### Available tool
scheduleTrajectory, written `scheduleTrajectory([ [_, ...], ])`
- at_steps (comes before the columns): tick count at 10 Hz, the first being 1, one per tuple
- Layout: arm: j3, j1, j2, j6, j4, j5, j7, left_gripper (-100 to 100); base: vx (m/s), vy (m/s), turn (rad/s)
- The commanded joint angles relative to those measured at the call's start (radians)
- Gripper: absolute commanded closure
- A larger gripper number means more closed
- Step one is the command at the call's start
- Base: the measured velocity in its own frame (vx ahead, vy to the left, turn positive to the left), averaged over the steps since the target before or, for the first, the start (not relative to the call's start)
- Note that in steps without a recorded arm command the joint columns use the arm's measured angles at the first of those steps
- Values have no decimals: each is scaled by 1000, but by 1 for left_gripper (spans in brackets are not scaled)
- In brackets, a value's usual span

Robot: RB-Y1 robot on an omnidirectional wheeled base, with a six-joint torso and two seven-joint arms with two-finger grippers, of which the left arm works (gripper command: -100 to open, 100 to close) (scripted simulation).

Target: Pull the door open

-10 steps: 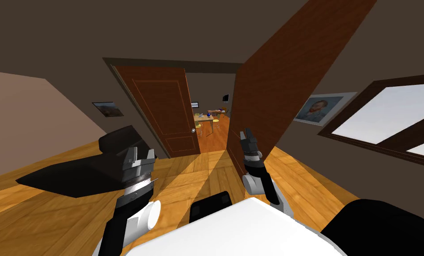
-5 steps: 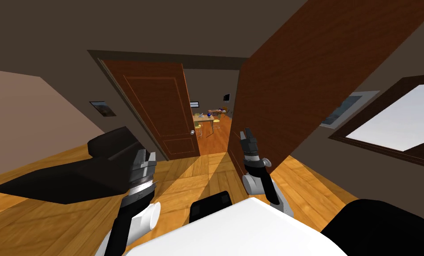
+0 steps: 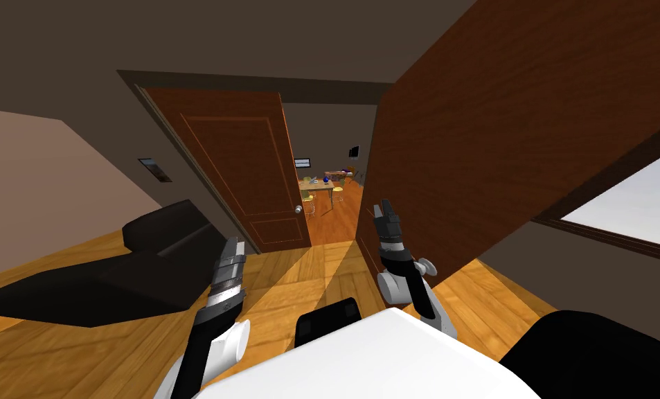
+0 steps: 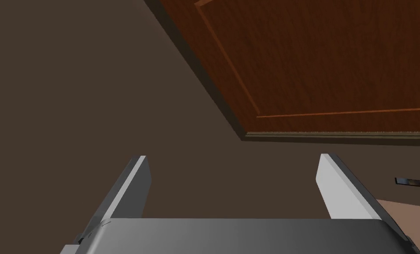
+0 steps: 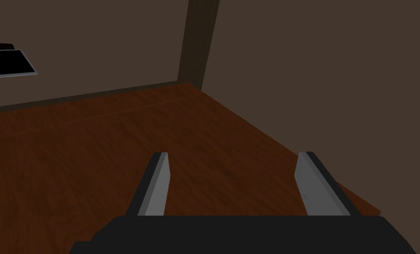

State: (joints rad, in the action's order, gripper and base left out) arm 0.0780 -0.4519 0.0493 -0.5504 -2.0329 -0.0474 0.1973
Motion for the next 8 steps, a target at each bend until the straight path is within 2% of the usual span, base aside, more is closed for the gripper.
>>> scheduleTrajectory([
  [1,5,7,5,-14,30,-16,25,-100,115,-24,11],
  [8,24,12,25,-92,183,-115,162,-100,138,-43,23],
])
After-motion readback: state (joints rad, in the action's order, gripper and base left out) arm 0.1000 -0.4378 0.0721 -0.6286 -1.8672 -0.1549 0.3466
